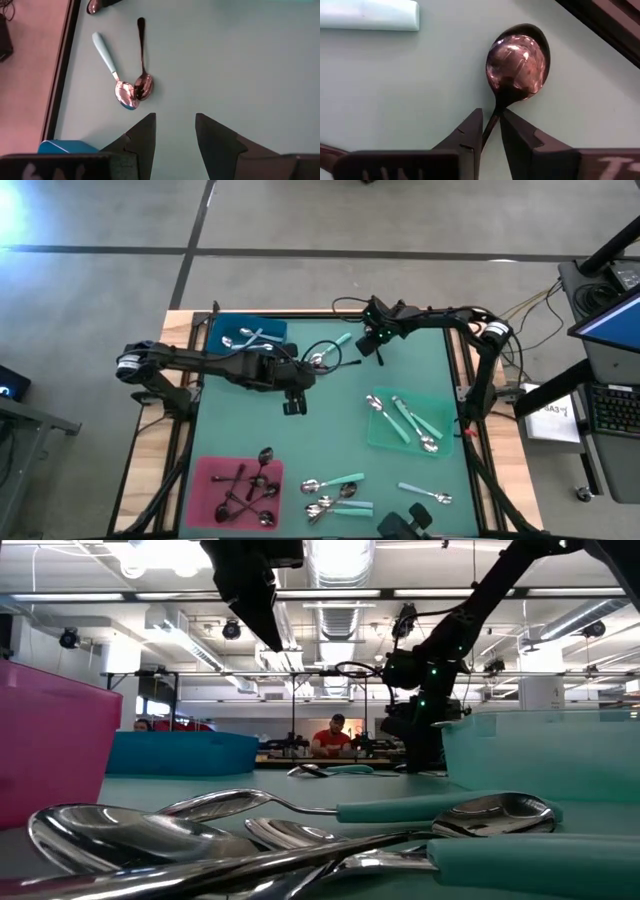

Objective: Sort silverware by color (type)
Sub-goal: Put the top black spoon into the pink bin

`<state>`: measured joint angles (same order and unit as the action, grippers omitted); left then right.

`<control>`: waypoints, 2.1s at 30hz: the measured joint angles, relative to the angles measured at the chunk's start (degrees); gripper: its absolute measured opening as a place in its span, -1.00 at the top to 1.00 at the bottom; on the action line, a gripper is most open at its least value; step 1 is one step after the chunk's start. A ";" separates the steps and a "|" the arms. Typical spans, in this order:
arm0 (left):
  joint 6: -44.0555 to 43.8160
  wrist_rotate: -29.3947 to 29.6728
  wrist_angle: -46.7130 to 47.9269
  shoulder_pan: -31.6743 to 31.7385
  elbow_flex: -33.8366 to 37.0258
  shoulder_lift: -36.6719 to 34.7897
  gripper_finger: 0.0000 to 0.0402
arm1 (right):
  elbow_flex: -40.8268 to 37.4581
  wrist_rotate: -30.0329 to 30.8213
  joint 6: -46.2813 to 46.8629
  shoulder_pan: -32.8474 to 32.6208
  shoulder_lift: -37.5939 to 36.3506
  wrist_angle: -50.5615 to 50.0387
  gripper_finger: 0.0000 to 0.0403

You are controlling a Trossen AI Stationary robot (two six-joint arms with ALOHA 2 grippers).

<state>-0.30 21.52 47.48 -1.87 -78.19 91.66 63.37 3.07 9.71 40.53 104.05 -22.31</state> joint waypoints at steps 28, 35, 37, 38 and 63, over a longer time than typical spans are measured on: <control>-3.44 -0.04 -24.29 -0.03 12.06 -0.31 0.39 | -4.28 -11.72 -7.30 -5.20 -29.50 1.54 0.95; 0.89 0.64 -43.50 0.58 19.46 -1.69 0.39 | -14.19 -13.88 -6.17 -13.35 -39.39 21.38 0.95; 2.58 1.83 -49.12 0.67 21.29 -1.79 0.39 | -18.07 -13.88 -5.65 -15.91 -40.65 30.43 0.95; 3.77 2.27 -51.85 0.79 22.15 -1.81 0.39 | -20.04 -13.88 -5.27 -17.12 -40.94 35.10 0.95; 4.04 -8.73 -102.96 2.67 32.88 0.78 0.39 | -26.52 -15.54 -14.10 -28.92 -34.73 69.25 0.96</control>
<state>3.74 12.78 -55.48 0.80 -45.31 92.44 36.85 -12.47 -4.39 11.62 69.33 46.94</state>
